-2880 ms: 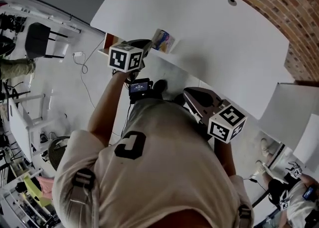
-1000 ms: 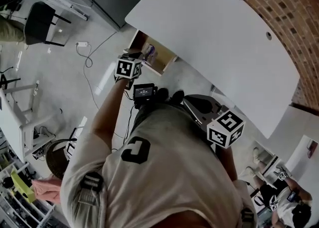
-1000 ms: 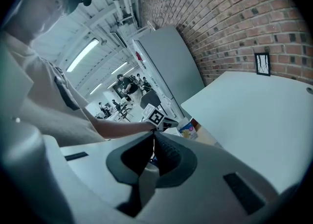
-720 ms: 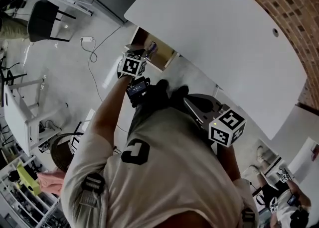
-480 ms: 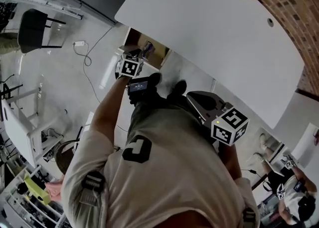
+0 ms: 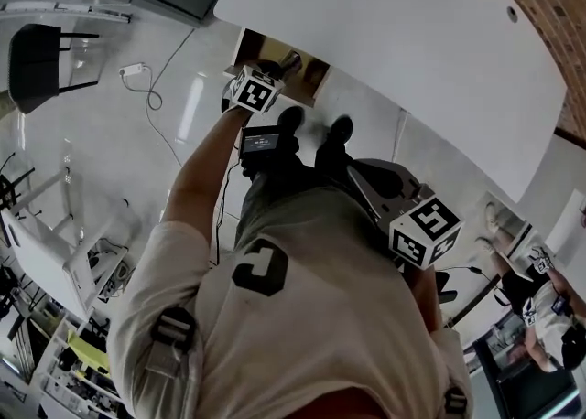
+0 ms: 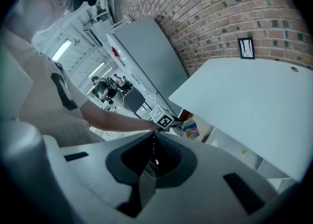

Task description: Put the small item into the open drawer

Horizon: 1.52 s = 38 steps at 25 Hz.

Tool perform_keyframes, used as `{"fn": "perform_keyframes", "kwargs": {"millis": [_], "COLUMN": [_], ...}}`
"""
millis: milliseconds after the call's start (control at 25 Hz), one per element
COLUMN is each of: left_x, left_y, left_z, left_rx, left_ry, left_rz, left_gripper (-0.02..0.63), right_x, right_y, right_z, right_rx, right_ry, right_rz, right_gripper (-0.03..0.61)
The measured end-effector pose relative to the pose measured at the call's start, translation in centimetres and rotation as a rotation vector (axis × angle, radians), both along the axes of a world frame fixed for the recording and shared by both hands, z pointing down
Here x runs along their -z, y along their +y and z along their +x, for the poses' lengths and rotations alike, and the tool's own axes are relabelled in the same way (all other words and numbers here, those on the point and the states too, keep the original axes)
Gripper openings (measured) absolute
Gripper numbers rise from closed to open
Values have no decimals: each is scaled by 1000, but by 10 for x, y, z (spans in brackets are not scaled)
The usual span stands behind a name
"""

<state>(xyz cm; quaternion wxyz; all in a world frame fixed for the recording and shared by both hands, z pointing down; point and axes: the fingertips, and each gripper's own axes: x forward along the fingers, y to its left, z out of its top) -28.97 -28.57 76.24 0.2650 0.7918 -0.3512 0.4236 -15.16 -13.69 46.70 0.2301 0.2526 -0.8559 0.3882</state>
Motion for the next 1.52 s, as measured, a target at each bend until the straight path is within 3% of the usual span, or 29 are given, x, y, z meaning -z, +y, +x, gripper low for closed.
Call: {"fn": "perform_keyframes", "kwargs": {"millis": [280, 480, 680, 1120, 1320, 1520], "left_x": [-22, -31, -53, -72, -70, -53], "left_y": [-9, 1, 18, 39, 37, 32], "left_z": [-18, -1, -5, -40, -47, -47], "left_rx": [-157, -387, -553, -493, -443, -424], "left_ry": [-31, -87, -144, -187, -177, -154], "left_rz": [43, 105, 63, -94, -113, -86], "left_gripper": [6, 6, 8, 18, 101, 109], "right_x": [-15, -21, -23, -24, -22, -14], "right_y": [9, 13, 17, 12, 6, -2], "right_z": [-37, -45, -54, -59, -61, -64], "right_rx": [-3, -2, -10, 7, 14, 4], "right_ry": [45, 64, 68, 50, 42, 29], "right_rz": [-42, -52, -64, -53, -43, -9], "right_gripper": [5, 4, 3, 4, 5, 3]}}
